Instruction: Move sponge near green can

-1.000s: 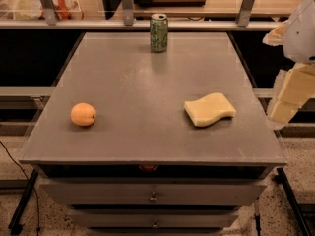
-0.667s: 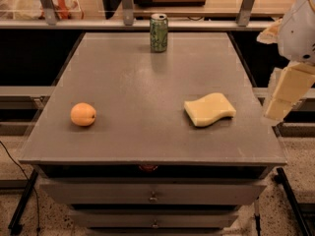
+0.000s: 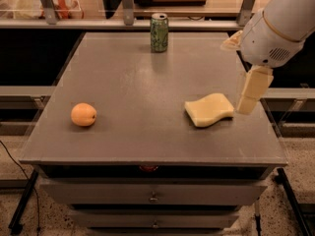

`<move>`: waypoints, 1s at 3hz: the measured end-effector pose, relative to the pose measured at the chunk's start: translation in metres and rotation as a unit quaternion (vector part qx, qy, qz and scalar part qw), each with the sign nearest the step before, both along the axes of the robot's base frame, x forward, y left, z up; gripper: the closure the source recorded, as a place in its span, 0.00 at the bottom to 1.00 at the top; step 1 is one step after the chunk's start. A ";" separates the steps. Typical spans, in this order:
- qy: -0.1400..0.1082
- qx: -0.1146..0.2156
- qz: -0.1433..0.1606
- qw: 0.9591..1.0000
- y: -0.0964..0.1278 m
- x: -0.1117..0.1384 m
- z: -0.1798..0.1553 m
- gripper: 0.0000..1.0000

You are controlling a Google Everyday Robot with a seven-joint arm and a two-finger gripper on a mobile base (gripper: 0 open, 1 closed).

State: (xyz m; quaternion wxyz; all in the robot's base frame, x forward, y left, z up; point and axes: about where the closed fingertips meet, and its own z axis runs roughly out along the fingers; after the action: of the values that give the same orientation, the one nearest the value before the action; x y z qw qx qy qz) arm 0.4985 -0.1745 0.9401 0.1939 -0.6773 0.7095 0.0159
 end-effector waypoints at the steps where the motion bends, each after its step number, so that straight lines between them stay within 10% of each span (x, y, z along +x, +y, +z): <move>1: 0.019 0.032 0.028 0.999 0.011 0.012 -0.030 0.00; 3: 0.062 0.084 0.060 0.993 0.029 0.020 -0.083 0.00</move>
Offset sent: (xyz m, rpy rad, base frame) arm 0.0223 0.0256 -0.1022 0.1822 0.1573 0.1222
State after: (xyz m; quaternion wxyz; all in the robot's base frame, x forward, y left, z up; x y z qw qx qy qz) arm 0.5184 -0.1450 0.8570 0.2051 -0.6973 0.6746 0.1289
